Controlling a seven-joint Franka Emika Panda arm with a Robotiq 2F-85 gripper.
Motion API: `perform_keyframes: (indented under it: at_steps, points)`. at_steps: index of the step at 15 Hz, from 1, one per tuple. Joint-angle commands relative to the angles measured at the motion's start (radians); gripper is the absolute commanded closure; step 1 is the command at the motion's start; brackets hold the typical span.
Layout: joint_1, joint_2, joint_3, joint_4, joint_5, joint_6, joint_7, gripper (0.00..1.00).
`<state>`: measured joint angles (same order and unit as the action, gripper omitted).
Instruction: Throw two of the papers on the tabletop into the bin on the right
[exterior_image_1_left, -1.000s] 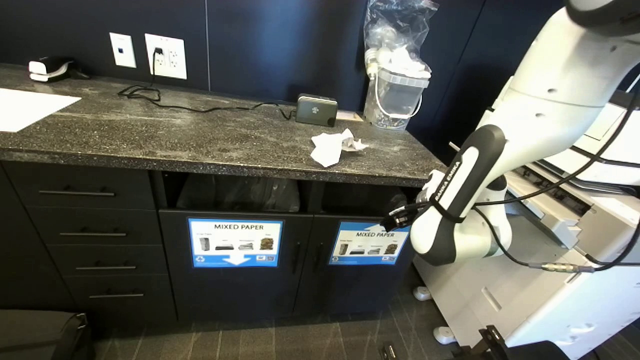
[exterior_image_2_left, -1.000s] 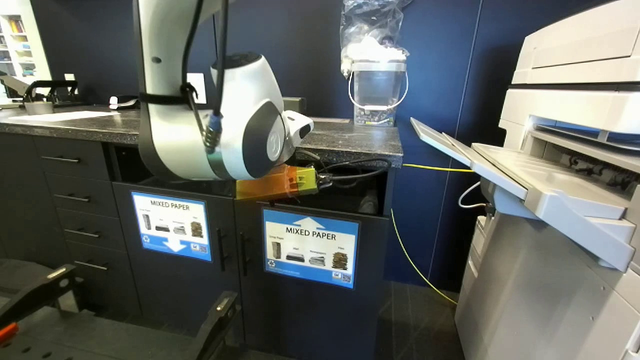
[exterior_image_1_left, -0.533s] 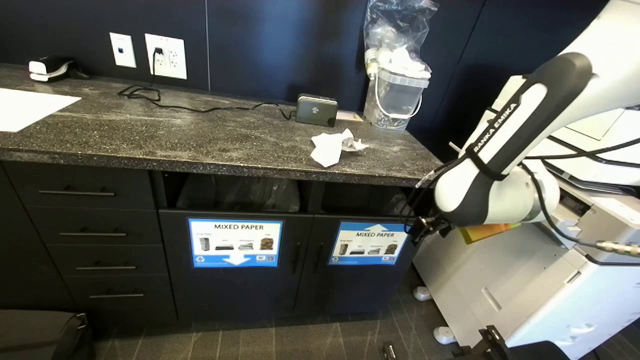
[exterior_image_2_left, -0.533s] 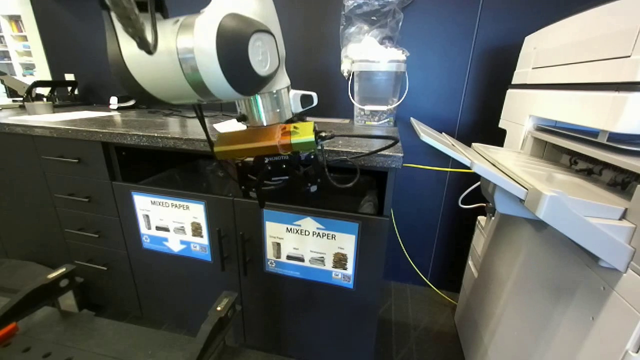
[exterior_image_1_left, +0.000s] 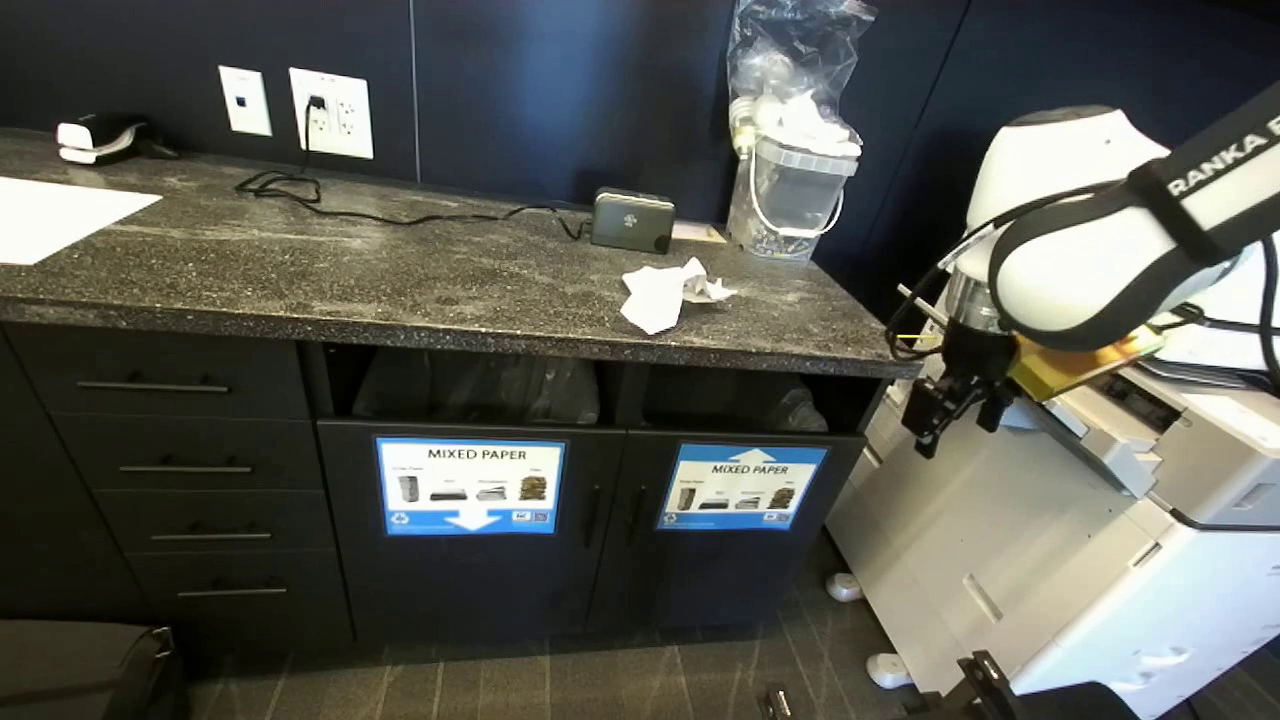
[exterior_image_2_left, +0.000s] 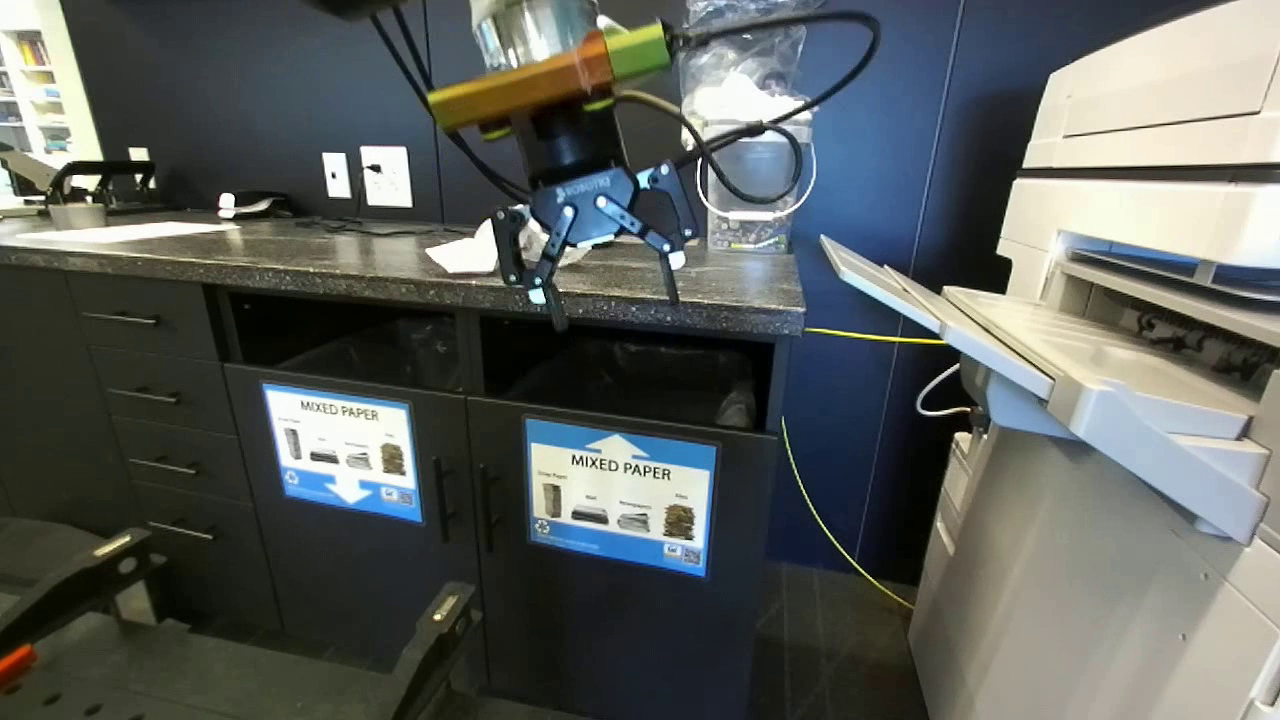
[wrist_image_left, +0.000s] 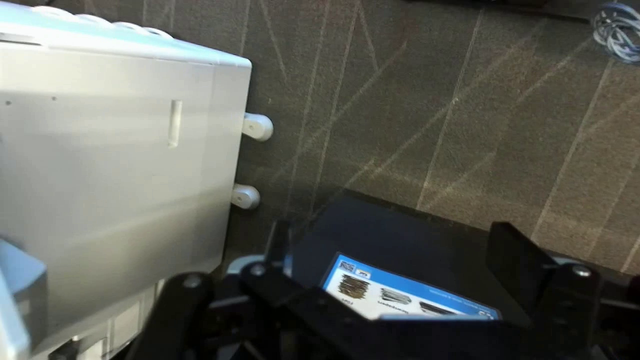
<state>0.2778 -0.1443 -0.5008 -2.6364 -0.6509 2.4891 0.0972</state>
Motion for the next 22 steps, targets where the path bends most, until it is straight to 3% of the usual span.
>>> perform_keyframes:
  at_steps: [1,6,10,13,17,22]
  points:
    - [-0.171,-0.243,0.258,-0.04,0.046,-0.232,0.003,0.0]
    - [-0.214,-0.53,0.481,-0.043,0.225,-0.521,-0.016,0.0]
    - [-0.172,-0.756,0.554,-0.046,0.351,-0.625,-0.031,0.0]
    - [-0.14,-0.829,0.559,-0.052,0.417,-0.569,-0.051,0.0]
    - [-0.097,-0.842,0.521,-0.063,0.591,-0.479,-0.073,0.0]
    - [-0.089,-0.847,0.515,-0.077,0.732,-0.468,-0.1,0.0]
